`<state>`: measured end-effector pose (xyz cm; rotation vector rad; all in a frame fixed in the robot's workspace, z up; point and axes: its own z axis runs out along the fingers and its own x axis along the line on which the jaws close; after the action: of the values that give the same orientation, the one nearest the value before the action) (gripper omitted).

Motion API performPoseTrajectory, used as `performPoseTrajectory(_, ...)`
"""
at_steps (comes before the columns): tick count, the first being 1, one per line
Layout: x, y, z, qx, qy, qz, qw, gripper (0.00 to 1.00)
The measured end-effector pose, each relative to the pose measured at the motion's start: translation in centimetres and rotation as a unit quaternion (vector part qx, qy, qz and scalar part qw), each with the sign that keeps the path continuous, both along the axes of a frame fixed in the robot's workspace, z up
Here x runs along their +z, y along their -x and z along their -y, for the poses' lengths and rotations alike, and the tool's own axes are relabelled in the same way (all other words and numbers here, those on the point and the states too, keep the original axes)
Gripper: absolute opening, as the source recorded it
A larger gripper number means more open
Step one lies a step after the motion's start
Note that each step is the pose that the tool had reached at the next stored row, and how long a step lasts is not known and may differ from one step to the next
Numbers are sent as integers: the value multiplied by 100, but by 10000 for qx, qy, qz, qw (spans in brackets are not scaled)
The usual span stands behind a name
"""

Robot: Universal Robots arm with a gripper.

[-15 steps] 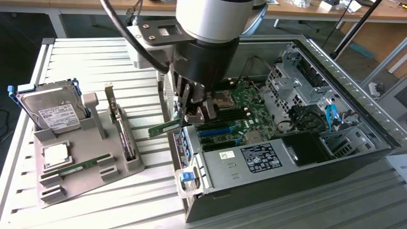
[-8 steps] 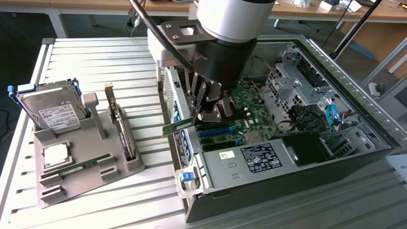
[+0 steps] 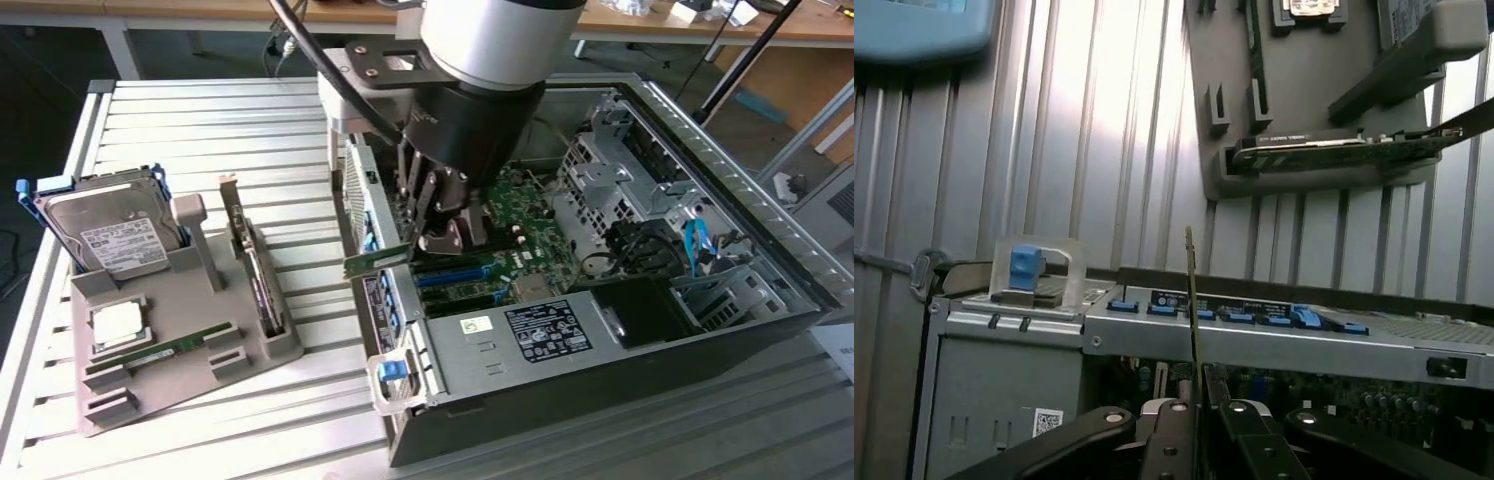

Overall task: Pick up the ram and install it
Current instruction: 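Pick up the ram and move it above insertion slot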

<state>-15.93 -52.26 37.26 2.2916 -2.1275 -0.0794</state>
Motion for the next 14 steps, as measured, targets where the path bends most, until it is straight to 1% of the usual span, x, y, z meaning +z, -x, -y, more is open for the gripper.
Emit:
performPoseTrajectory(3, -3, -1, 0, -251, 0, 0, 9997, 14)
performPoseTrajectory(4, -4, -15, 1, -273, 0, 0, 9996, 14)
performPoseTrajectory(8, -4, -145, 0, -280, 0, -3, 9996, 14)
performPoseTrajectory(14, -5, -300, 0, -292, 0, -5, 9996, 14)
